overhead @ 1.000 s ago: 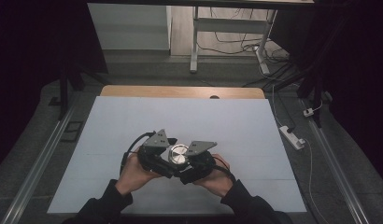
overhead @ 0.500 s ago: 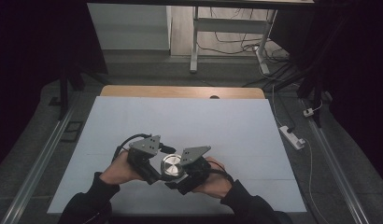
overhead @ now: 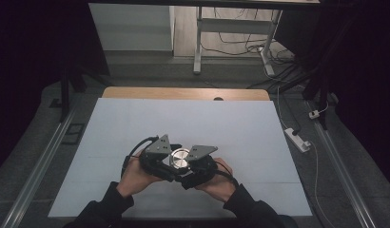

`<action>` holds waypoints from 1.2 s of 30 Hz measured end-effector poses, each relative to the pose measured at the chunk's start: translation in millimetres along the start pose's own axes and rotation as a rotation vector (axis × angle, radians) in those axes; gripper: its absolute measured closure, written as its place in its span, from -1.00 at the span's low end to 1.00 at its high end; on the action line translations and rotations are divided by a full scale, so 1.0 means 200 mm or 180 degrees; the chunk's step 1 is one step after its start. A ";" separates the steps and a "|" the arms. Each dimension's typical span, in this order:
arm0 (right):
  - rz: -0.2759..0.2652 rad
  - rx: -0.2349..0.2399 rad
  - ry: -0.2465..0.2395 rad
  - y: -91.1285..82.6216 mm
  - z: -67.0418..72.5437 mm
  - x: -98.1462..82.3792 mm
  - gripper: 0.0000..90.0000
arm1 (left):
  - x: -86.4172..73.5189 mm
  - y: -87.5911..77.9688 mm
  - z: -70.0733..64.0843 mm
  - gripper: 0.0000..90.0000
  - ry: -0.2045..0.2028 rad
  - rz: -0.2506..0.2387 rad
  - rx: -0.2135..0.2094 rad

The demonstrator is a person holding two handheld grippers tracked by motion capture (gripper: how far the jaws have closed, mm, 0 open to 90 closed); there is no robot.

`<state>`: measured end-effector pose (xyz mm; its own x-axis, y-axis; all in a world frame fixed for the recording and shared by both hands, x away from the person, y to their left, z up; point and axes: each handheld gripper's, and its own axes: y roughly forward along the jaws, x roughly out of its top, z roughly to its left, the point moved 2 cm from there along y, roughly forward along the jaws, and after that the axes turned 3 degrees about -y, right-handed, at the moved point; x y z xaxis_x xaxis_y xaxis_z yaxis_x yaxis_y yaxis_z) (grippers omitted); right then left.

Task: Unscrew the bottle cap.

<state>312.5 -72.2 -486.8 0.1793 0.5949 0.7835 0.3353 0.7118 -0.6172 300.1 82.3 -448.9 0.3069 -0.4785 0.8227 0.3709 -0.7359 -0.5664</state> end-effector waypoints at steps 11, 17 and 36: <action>-0.0098 0.0172 -0.0025 -0.03 -0.02 0.00 -0.67 | 0.00 -0.09 0.09 -0.94 0.0096 -0.0046 -0.0381; -0.0053 0.0584 -0.0218 -0.02 0.03 0.01 -0.67 | -0.04 -0.10 0.08 -0.84 0.0485 0.0065 -0.0834; 0.0016 0.0316 -0.0150 -0.01 0.03 0.02 -0.67 | -0.01 -0.05 0.03 -0.55 0.0218 0.0025 -0.0480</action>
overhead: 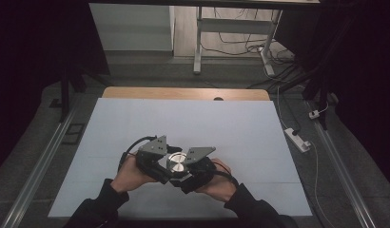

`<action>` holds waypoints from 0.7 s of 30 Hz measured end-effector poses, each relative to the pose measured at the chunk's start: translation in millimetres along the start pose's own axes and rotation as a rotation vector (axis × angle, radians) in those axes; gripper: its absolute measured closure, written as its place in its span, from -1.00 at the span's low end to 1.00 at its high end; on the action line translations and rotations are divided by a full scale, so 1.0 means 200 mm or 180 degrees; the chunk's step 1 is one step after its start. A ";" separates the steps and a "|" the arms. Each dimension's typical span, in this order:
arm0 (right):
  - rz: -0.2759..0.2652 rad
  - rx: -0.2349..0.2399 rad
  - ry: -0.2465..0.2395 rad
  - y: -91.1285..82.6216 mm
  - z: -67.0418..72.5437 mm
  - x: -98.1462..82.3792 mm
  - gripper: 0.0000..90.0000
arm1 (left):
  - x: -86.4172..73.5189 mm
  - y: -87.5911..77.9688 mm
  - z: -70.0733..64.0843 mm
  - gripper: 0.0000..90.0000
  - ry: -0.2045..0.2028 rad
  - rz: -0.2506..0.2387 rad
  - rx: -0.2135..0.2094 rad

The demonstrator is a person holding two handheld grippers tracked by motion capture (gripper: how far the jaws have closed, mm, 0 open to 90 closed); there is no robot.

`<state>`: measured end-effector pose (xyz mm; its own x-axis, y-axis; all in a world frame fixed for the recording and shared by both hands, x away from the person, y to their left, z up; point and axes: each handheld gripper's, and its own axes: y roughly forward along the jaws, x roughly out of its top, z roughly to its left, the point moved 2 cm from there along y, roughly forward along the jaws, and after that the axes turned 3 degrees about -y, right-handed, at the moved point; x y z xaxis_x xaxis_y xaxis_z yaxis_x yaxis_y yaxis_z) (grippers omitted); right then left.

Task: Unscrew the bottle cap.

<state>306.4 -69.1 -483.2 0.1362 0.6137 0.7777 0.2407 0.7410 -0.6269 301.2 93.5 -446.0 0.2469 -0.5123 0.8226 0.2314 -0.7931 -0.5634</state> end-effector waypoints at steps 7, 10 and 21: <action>0.0002 -0.0233 0.0236 0.01 -0.04 -0.02 -0.67 | 0.02 0.06 -0.03 -0.55 -0.0236 -0.0043 0.0500; 0.0003 -0.0238 0.0229 0.01 -0.04 -0.02 -0.67 | 0.02 0.06 -0.03 -0.55 -0.0270 -0.0066 0.0498; -0.0020 -0.0298 0.0229 0.01 -0.04 -0.02 -0.67 | 0.03 0.06 -0.04 -0.54 -0.0357 -0.0099 0.0603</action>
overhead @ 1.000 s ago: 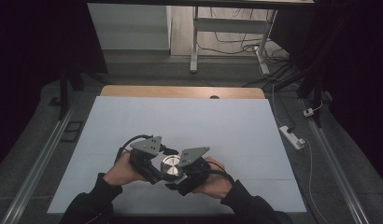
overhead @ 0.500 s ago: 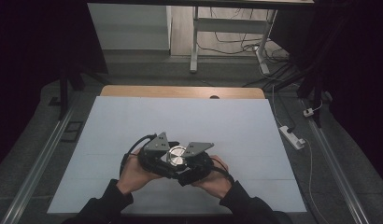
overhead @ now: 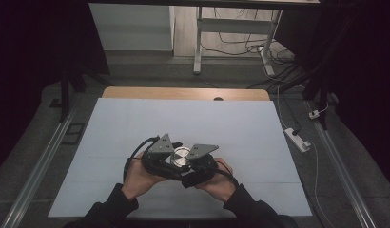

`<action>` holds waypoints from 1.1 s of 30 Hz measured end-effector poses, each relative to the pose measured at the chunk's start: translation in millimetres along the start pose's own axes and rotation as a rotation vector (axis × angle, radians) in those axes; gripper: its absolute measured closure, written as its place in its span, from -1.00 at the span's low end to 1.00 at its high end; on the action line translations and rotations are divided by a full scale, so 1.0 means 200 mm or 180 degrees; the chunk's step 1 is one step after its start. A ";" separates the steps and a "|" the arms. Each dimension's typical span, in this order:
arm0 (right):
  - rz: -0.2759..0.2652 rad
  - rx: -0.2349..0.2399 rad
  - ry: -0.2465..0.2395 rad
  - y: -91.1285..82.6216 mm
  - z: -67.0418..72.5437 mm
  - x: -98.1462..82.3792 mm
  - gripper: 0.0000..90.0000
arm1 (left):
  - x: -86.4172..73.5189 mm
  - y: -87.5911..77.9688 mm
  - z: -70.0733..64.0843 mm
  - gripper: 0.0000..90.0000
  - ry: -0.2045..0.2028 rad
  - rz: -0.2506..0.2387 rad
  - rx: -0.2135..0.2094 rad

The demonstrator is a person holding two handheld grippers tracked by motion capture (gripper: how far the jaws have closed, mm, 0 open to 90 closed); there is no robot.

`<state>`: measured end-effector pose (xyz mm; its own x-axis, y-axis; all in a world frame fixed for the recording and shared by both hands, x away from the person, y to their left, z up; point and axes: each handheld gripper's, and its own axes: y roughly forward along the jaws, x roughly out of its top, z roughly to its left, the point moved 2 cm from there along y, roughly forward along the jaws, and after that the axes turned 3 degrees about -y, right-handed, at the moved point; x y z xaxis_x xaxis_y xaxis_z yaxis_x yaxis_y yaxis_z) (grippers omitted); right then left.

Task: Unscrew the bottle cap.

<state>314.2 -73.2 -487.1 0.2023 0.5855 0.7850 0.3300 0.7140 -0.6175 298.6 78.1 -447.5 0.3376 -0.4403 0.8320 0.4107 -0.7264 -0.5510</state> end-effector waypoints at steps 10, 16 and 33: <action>-0.0053 0.0026 -0.0016 -0.01 0.00 0.00 -0.67 | 0.02 -0.06 0.05 -0.82 -0.0013 -0.0043 -0.0420; -0.0085 0.0276 -0.0128 -0.02 0.01 0.01 -0.67 | -0.01 -0.15 0.11 -0.82 0.0373 0.0137 -0.0878; -0.0135 0.0442 -0.0306 -0.03 0.08 0.04 -0.67 | -0.01 -0.09 0.05 -0.57 0.0527 0.0186 -0.0695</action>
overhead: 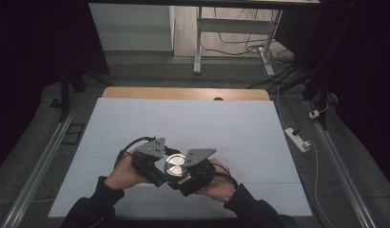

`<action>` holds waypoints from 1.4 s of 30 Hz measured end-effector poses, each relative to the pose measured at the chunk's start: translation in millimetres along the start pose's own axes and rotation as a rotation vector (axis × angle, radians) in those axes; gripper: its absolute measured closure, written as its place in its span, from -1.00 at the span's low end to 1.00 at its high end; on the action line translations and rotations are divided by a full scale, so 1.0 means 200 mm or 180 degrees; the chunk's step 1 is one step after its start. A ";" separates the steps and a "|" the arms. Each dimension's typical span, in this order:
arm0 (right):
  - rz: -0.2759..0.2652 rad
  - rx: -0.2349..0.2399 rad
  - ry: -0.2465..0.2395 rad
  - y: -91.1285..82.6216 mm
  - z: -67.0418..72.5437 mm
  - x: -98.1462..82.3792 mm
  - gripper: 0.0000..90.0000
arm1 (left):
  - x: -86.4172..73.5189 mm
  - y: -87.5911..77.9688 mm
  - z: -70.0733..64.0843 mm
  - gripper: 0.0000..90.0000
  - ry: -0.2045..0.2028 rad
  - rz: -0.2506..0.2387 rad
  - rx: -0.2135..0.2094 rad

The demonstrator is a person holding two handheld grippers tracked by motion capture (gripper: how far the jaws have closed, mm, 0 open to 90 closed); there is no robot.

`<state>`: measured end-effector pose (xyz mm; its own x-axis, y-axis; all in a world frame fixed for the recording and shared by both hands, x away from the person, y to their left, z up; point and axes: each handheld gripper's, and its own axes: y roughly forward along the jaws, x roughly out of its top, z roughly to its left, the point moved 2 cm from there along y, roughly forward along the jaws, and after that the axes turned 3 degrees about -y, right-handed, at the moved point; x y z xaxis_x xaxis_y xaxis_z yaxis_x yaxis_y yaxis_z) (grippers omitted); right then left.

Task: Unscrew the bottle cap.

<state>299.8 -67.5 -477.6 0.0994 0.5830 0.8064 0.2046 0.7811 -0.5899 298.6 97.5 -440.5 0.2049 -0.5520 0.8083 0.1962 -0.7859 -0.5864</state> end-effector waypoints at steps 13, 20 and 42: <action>0.0009 -0.0498 0.0394 -0.01 -0.07 -0.03 -0.67 | 0.05 0.09 -0.05 -0.57 -0.0588 -0.0194 0.0772; 0.0006 -0.0477 0.0439 0.01 -0.07 -0.04 -0.67 | 0.06 0.06 -0.06 -0.57 -0.0603 -0.0275 0.0784; 0.0012 -0.0499 0.0398 -0.01 -0.11 -0.05 -0.67 | 0.04 -0.04 -0.03 -0.57 -0.0634 -0.0408 0.0736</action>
<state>319.4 -80.1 -483.9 0.2187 0.5460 0.8087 0.3520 0.7288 -0.5873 293.2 98.0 -428.1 0.3434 -0.3693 0.8635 0.4405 -0.7487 -0.4954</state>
